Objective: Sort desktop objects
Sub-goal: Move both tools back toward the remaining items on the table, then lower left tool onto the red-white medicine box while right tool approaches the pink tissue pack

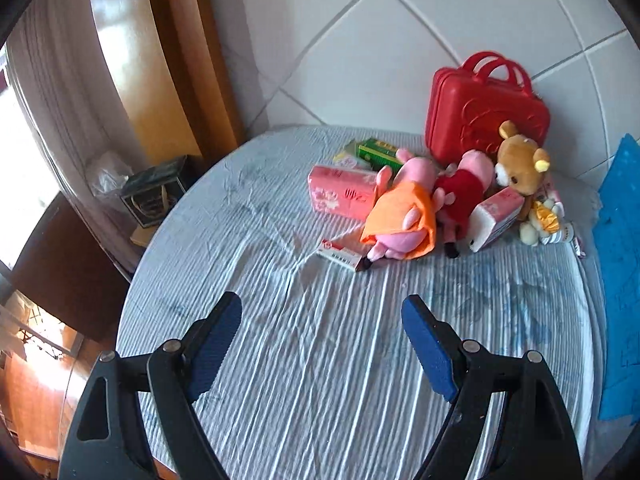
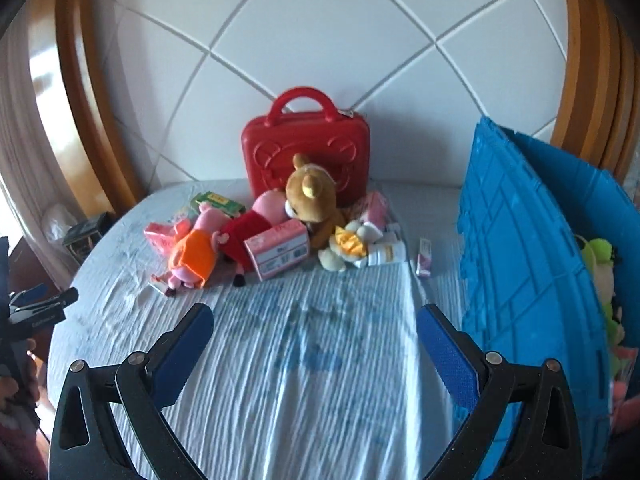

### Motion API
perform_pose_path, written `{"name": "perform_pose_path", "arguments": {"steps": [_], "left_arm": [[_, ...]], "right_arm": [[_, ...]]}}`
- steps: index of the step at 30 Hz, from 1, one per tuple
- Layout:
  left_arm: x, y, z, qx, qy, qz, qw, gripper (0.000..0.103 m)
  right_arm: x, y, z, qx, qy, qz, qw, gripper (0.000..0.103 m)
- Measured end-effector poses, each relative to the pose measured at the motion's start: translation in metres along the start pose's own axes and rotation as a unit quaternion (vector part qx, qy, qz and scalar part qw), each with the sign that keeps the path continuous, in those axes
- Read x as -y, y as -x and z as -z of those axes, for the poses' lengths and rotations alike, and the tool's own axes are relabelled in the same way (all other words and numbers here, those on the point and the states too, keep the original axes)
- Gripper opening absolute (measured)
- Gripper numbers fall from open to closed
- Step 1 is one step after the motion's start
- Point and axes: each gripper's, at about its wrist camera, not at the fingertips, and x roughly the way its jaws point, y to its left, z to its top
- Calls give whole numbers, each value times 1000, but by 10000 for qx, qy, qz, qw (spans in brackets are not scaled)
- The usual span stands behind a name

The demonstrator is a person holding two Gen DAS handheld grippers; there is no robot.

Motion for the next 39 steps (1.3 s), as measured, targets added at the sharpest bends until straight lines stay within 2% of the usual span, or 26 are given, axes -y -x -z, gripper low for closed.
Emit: {"name": "perform_pose_path", "arguments": {"steps": [5, 9, 14, 17, 20, 26, 31, 35, 39], "left_arm": [[-17, -49, -7, -340, -1, 58, 9994, 82], [-26, -93, -22, -632, 172, 183, 9977, 82], [-26, -159, -43, -1370, 599, 259, 9884, 82], [-19, -187, -56, -1544, 611, 37, 9861, 82], [-11, -208, -64, -1583, 491, -77, 9861, 82], [6, -239, -70, -1665, 293, 136, 9855, 82], [16, -267, -71, -1980, 282, 189, 9796, 82], [26, -279, -66, -2091, 199, 196, 9775, 82], [24, -285, -53, -2230, 176, 239, 9744, 83]], "right_arm": [[2, -59, -14, -539, -179, 235, 9981, 103], [-4, -110, -32, -987, -367, -74, 9944, 103], [-21, -179, -59, -1593, -696, -153, 9847, 103], [-31, -221, -71, -1875, -894, -193, 9780, 103], [-40, -252, -77, -2000, -957, -152, 9750, 103], [-48, -292, -86, -2010, -1162, 58, 9727, 103], [-53, -319, -92, -2040, -1416, -13, 9687, 103], [-59, -344, -81, -2185, -1363, 46, 9663, 103], [-49, -349, -67, -2222, -1482, -184, 9635, 103]]}}
